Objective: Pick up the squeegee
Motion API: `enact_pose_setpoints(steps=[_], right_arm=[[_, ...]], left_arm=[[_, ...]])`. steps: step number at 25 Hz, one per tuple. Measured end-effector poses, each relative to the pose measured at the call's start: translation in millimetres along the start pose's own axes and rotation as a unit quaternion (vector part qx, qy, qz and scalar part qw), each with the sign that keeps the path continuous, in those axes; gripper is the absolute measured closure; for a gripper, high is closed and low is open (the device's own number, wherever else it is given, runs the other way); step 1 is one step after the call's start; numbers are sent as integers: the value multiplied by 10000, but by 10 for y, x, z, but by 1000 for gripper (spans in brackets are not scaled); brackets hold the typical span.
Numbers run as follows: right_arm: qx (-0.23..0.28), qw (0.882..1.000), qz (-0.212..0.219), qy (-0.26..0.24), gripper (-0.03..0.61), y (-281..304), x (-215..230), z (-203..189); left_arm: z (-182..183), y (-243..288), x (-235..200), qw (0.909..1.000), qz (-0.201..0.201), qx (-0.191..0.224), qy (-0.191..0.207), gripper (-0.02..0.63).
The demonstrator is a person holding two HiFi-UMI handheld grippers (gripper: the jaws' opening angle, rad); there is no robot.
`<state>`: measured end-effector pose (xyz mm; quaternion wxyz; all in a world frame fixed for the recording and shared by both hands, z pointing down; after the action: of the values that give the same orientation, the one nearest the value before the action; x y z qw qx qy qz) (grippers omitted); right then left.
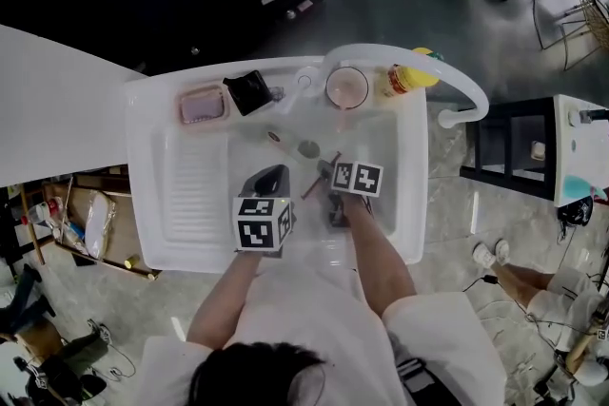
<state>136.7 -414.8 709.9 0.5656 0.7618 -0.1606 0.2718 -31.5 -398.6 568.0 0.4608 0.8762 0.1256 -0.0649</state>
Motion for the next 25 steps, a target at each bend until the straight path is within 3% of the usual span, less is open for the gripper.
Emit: enact_pose_setpoints(steps=[1, 2, 9, 25], right_arm=[[26, 10000, -36, 87, 475, 19, 23, -6], [45, 9999, -45, 152, 495, 46, 26, -16], [338, 9948, 440, 854, 527, 113, -21, -55], [686, 9956, 634, -86, 538, -149, -294, 12]], left_arm=[[-14, -2, -4, 10000, 7, -13, 2, 588], [-27, -5, -16, 10000, 23, -30, 13, 588], [-34, 0, -84, 9999, 115, -70, -96, 588], [-157, -68, -136, 9996, 136, -51, -223, 588]])
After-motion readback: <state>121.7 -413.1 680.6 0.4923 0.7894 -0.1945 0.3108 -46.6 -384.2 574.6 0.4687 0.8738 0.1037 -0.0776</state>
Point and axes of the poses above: the fingertips, and each gripper's own axes: y forward along the fingers, x to its right, z out of its top, the point moved 7 cm from there along -y, backward along the fingers, and after that the axes turned 6 degrees about z, right-handed, at the moved point
